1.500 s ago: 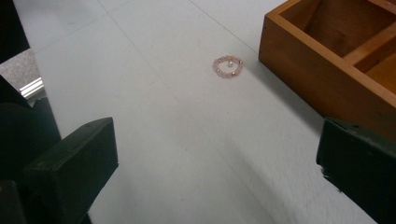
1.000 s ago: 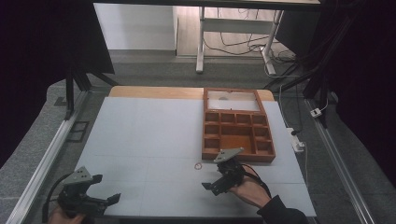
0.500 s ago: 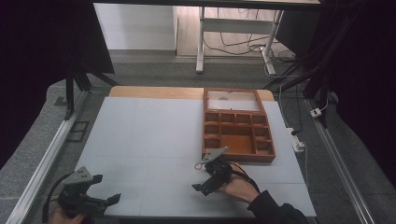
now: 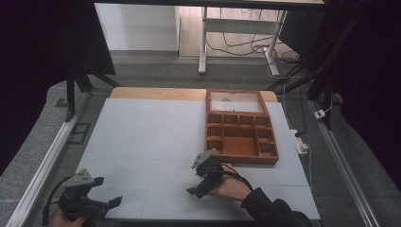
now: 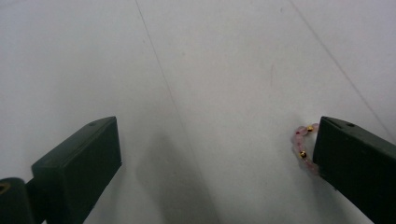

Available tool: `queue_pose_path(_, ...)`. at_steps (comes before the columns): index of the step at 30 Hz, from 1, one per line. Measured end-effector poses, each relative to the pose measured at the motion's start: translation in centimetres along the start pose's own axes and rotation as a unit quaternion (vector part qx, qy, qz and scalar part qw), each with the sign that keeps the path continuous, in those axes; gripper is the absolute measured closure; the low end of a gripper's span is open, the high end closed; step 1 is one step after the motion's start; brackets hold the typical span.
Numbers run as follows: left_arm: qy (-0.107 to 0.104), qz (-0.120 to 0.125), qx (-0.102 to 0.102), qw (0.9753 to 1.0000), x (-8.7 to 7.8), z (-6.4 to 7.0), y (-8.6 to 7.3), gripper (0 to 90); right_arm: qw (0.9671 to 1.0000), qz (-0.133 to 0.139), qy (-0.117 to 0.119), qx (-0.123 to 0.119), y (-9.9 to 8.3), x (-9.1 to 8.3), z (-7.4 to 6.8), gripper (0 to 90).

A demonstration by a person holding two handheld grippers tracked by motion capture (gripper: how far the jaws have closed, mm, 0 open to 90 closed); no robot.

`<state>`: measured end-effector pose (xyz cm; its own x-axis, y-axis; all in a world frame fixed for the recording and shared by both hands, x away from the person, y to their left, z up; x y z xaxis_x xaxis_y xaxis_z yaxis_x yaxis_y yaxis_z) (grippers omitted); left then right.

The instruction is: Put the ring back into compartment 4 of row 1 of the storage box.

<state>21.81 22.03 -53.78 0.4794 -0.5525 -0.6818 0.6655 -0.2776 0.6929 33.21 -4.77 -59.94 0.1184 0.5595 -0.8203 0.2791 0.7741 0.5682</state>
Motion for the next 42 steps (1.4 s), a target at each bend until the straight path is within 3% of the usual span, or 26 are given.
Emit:
queue_pose_path(5,0.000,0.000,0.000,1.0000,0.0,0.0,0.0,0.0,0.9999,-0.008,-0.008,-0.011,-0.1,0.2,0.2,5.4)
queue_pose_path(8,0.000,-0.001,0.001,1.0000,0.0,0.0,0.0,0.0,0.9995,-0.012,-0.018,-0.024,-0.2,0.0,0.4,13.0)
queue_pose_path(13,0.001,-0.002,0.003,1.0000,0.0,0.0,0.0,0.0,0.9990,-0.018,-0.034,-0.024,-0.1,-0.7,1.3,42.0)
queue_pose_path(14,0.001,-0.002,0.003,1.0000,0.0,0.0,0.0,0.0,0.9990,-0.018,-0.034,-0.024,-0.1,-0.7,1.3,42.0)
queue_pose_path(15,0.001,-0.002,0.003,1.0000,0.1,0.0,0.0,0.0,0.9989,-0.016,-0.039,-0.021,0.0,-0.9,1.6,53.9)
queue_pose_path(16,0.001,-0.002,0.003,1.0000,0.1,0.0,0.0,0.0,0.9988,-0.018,-0.040,-0.021,0.0,-0.9,1.7,60.0)
queue_pose_path(17,0.001,-0.002,0.003,1.0000,0.0,0.0,0.0,0.0,0.9988,-0.018,-0.040,-0.021,0.0,-0.9,1.7,60.0)
queue_pose_path(20,0.001,-0.003,0.003,1.0000,0.0,0.0,0.0,0.1,0.9988,-0.028,-0.032,-0.025,-0.1,-1.1,1.8,84.5)
queue_pose_path(21,0.001,-0.003,0.003,1.0000,0.0,0.1,0.0,0.1,0.9989,-0.028,-0.028,-0.026,-0.1,-1.1,1.9,86.7)
queue_pose_path(26,0.000,-0.001,0.002,1.0000,0.0,0.0,0.0,0.1,0.9993,-0.029,-0.020,-0.008,-0.1,-1.1,1.9,87.3)
queue_pose_path(35,0.000,-0.002,0.000,1.0000,0.0,0.1,0.0,0.5,0.9992,-0.032,-0.022,-0.005,0.0,-1.3,1.7,87.8)
queue_pose_path(42,0.001,-0.003,0.001,1.0000,0.1,0.0,0.0,0.9,0.9997,-0.003,-0.024,-0.005,0.9,-2.3,1.6,87.7)
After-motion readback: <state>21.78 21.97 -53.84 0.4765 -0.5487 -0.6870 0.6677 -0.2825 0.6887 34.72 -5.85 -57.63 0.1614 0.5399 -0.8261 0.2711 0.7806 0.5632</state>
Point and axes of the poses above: each handheld gripper's, and its own axes: x roughly forward along the jaws, y roughly out of its top, z roughly to its right, the point moved 9 cm from there along x, roughly forward along the jaws
